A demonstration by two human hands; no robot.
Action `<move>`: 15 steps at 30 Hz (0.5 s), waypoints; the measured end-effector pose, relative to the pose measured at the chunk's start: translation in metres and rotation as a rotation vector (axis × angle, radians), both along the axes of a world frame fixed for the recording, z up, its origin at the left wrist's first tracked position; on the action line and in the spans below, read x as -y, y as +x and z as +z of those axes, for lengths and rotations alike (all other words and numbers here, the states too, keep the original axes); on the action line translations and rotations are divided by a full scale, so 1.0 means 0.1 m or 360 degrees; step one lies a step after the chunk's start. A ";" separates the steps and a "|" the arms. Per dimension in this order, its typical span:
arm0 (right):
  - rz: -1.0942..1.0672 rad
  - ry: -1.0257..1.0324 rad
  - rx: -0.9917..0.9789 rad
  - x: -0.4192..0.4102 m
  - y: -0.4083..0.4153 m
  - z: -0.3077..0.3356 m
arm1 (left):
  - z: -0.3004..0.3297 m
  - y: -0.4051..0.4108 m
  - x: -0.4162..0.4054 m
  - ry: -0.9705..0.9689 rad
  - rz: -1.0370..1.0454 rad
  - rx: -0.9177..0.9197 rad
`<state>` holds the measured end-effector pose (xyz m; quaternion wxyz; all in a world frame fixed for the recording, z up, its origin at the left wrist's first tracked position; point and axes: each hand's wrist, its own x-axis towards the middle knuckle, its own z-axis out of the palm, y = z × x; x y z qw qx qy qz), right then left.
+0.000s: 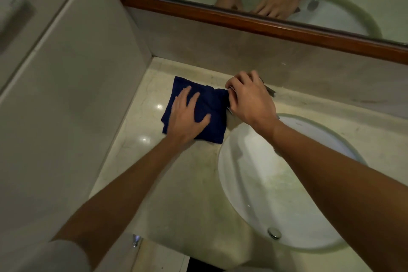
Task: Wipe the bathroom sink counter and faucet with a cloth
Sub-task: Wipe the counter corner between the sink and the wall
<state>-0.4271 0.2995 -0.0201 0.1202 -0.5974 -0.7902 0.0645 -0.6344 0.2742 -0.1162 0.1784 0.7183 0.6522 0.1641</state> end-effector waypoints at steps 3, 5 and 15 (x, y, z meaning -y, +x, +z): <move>-0.0004 -0.0010 0.0009 0.00 0.00 0.01 | 0.10 -0.53 0.23 0.0063 -0.0704 -0.0183; 0.0002 -0.0001 0.0008 0.00 0.01 0.00 | 0.10 -0.68 0.24 0.0050 -0.0954 -0.0384; -0.0016 0.0016 0.0004 0.01 -0.01 0.01 | 0.14 -0.23 -0.18 0.0216 -0.1099 -0.1148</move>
